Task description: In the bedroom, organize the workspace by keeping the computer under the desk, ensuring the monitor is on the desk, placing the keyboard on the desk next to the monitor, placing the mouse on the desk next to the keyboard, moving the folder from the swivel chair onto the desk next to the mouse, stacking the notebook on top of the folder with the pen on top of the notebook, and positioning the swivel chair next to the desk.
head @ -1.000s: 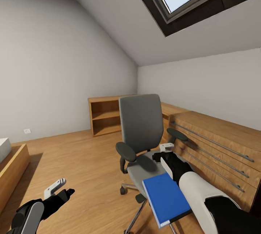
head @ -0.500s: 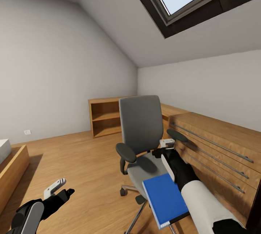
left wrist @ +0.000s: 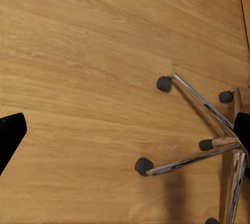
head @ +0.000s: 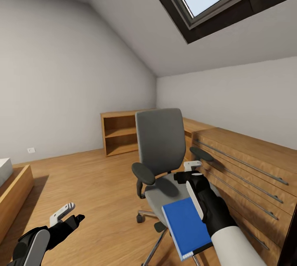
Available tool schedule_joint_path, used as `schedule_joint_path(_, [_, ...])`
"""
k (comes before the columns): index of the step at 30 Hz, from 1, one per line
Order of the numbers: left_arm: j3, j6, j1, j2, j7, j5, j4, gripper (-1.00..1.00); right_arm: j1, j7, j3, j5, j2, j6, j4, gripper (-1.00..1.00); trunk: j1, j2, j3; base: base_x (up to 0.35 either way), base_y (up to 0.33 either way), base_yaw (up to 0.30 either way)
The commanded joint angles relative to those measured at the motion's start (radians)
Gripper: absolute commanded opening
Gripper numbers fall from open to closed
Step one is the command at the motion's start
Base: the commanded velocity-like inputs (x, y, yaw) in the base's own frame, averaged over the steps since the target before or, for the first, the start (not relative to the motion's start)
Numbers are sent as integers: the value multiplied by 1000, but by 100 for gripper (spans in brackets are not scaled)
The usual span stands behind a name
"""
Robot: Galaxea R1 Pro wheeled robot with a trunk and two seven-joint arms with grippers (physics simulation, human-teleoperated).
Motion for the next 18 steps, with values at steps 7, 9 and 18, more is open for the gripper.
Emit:
schedule_joint_path(7, [0,3,-1,0,8,11,-1,100,4,-4,1,-1,0,11,-12,100,0,-1,-1,0,0,0])
schedule_joint_path(9, [0,3,-1,0,8,11,-1,100,4,-4,1,-1,0,12,-13,100,0,-1,-1,0,0,0])
schedule_joint_path(18, [1,3,-1,0,6,11,-1,100,5,-5,1,-1,5,8,-18,100,0,-1,-1,0,0,0])
